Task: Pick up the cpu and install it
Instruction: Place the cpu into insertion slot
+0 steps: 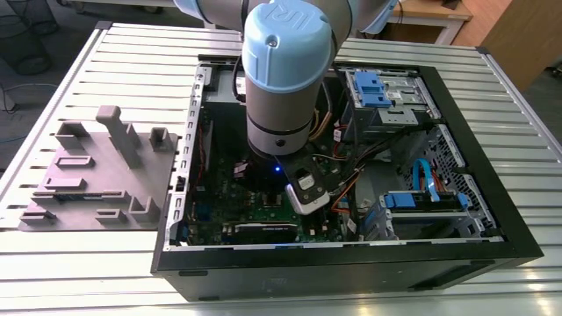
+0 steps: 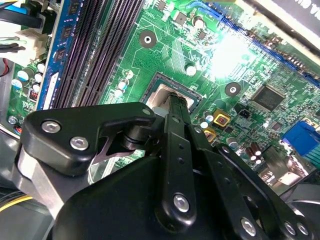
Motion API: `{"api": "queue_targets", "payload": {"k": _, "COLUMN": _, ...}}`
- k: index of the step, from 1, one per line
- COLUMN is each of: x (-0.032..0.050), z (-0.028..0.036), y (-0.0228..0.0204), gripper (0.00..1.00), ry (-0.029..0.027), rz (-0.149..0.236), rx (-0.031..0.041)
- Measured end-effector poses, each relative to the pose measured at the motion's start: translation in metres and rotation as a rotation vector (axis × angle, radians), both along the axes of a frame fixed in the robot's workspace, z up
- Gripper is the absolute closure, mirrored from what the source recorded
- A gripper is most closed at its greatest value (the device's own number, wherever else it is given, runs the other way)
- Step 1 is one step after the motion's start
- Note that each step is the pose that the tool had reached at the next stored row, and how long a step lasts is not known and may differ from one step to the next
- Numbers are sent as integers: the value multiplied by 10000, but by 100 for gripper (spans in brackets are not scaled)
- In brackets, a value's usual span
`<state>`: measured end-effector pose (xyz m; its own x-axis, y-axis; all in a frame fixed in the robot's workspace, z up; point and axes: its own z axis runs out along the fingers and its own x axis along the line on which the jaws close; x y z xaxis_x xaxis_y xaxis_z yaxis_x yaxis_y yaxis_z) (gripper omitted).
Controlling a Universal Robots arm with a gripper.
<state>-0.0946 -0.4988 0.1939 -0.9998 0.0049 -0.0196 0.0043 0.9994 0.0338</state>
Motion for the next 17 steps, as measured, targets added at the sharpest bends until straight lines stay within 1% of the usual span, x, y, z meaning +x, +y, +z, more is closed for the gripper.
{"api": "queue_targets", "payload": {"k": 9, "x": 1, "z": 3, "y": 1, "gripper": 89, "ry": -5, "rz": 0, "rx": 10}}
{"api": "queue_targets", "payload": {"k": 10, "x": 1, "z": 14, "y": 3, "gripper": 89, "ry": -10, "rz": 0, "rx": 19}}
{"api": "queue_targets", "payload": {"k": 12, "x": 0, "z": 61, "y": 1, "gripper": 89, "ry": -2, "rz": 0, "rx": 3}}
{"api": "queue_targets", "payload": {"k": 17, "x": 0, "z": 179, "y": 1, "gripper": 89, "ry": -2, "rz": 0, "rx": 4}}
